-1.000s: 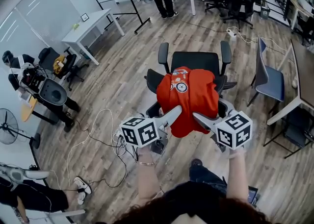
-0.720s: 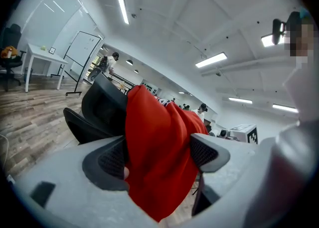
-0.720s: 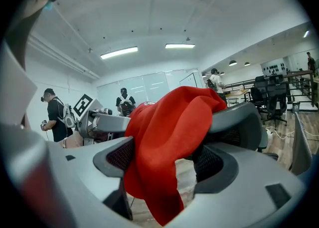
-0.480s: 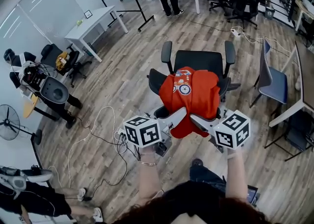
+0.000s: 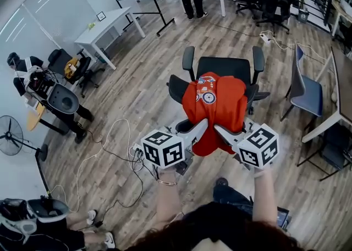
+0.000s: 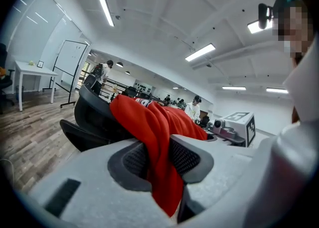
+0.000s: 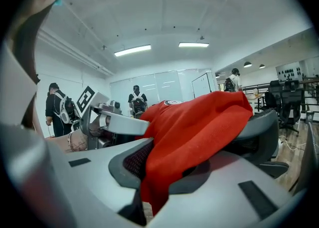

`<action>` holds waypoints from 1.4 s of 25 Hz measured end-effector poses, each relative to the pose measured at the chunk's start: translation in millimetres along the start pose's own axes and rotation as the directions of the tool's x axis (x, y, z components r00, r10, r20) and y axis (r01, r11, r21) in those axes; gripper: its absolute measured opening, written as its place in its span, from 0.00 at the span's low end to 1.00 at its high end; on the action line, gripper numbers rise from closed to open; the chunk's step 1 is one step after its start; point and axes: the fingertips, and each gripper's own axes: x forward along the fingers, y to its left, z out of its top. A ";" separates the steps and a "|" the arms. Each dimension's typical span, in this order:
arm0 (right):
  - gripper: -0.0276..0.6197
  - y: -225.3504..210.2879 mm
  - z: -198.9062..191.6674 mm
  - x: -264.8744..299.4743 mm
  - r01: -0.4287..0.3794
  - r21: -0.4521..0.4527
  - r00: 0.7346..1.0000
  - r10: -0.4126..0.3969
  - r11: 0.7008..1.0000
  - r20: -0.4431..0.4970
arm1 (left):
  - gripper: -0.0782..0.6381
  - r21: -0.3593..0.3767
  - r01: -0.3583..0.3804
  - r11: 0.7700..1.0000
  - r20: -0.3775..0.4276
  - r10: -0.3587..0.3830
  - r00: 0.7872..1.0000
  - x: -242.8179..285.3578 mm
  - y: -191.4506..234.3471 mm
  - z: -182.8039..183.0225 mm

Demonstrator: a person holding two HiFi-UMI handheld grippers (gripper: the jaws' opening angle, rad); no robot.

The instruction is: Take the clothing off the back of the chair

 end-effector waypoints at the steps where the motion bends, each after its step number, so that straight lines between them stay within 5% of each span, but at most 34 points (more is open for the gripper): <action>1: 0.16 1.3 0.6 -0.7 0.004 -0.008 1.000 -0.004 1.000 -0.001 | 0.26 0.005 0.001 1.000 -0.001 -0.001 1.000 -1.5 -1.5 0.4; 9: 0.14 16.1 7.0 -14.1 0.038 -0.108 0.999 -0.036 0.993 0.022 | 0.25 0.034 0.030 0.999 0.023 -0.031 0.999 -13.7 -20.2 3.4; 35: 0.14 102.5 38.2 -69.2 0.073 -0.202 0.988 -0.043 0.977 0.149 | 0.24 0.133 0.053 0.990 0.170 -0.075 0.983 -91.6 -97.8 19.1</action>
